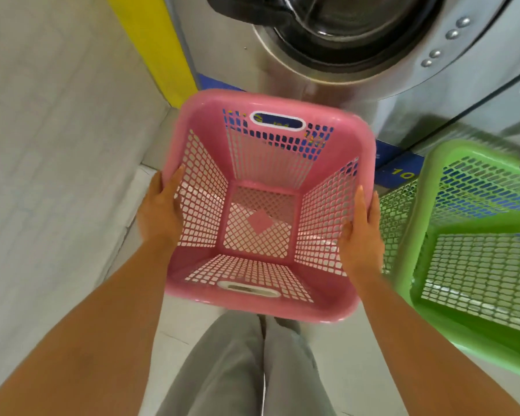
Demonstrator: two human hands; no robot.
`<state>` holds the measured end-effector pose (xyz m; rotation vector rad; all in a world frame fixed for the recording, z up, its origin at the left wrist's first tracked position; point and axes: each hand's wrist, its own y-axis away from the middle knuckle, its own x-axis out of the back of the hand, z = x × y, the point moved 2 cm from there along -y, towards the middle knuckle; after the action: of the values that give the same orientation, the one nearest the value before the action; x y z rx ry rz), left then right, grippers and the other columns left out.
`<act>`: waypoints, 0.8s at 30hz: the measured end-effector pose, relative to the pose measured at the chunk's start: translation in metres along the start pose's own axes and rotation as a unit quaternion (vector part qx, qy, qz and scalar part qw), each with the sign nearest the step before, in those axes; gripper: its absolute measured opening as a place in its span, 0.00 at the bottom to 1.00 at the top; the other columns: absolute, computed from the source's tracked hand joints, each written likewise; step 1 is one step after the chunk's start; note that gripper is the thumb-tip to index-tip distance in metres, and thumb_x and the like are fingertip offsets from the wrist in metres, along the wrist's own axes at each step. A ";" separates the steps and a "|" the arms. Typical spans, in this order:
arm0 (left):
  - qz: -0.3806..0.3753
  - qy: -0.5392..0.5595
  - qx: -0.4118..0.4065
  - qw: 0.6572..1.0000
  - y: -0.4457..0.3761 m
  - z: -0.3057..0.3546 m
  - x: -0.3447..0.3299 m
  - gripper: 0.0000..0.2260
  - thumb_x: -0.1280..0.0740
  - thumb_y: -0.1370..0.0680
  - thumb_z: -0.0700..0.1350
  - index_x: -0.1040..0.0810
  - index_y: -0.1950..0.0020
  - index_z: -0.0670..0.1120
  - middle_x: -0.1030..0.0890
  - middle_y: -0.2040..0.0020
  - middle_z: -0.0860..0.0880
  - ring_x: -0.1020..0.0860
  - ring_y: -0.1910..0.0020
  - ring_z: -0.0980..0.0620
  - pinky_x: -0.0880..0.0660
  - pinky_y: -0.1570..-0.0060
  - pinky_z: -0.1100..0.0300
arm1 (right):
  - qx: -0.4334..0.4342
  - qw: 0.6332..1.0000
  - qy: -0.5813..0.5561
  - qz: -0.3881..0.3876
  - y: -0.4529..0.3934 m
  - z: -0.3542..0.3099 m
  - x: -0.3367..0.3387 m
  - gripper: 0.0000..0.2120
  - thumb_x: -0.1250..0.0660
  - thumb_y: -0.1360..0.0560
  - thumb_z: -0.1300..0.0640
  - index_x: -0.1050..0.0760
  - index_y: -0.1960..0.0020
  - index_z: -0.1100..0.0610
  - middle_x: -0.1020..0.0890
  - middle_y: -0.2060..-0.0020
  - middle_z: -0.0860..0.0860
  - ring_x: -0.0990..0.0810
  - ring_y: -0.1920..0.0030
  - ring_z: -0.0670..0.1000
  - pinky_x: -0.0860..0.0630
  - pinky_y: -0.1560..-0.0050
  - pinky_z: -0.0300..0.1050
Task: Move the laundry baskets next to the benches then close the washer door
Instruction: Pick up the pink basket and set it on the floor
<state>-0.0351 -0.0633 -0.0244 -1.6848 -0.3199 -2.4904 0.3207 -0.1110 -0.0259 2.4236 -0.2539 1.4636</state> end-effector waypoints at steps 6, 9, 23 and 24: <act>0.054 0.026 0.067 0.996 0.086 -0.024 0.020 0.27 0.38 0.24 0.37 0.33 0.27 0.57 0.31 0.29 0.45 0.23 0.44 0.37 0.22 0.49 0.42 | 0.075 0.996 0.016 -0.035 0.034 -0.005 0.015 0.34 0.41 0.22 0.62 0.52 0.22 0.46 0.51 0.22 0.53 0.23 0.43 0.67 0.23 0.55 0.58; 0.080 0.051 0.124 0.988 0.139 -0.040 0.024 0.28 0.38 0.25 0.36 0.32 0.27 0.57 0.31 0.29 0.45 0.23 0.42 0.38 0.22 0.47 0.42 | 0.116 0.991 0.031 -0.055 0.054 -0.010 0.019 0.34 0.41 0.21 0.60 0.53 0.22 0.45 0.51 0.21 0.51 0.24 0.41 0.67 0.24 0.54 0.57; 0.099 0.073 0.373 0.920 0.376 -0.158 0.033 0.28 0.39 0.24 0.38 0.34 0.29 0.63 0.32 0.27 0.50 0.22 0.45 0.39 0.21 0.52 0.44 | 0.315 0.936 0.030 -0.158 0.185 -0.068 -0.045 0.34 0.40 0.22 0.65 0.50 0.21 0.49 0.47 0.22 0.55 0.24 0.38 0.63 0.24 0.56 0.51; 0.096 0.065 0.386 0.915 0.388 -0.169 0.033 0.28 0.39 0.24 0.38 0.34 0.29 0.63 0.32 0.27 0.50 0.22 0.46 0.38 0.21 0.53 0.45 | 0.328 0.929 0.033 -0.167 0.194 -0.071 -0.056 0.35 0.40 0.22 0.65 0.51 0.21 0.48 0.47 0.22 0.54 0.22 0.42 0.62 0.25 0.59 0.48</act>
<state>-0.1166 -0.4799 -0.0128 -1.1449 -0.9215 -1.9189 0.1765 -0.2694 -0.0133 2.6944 0.7479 1.6395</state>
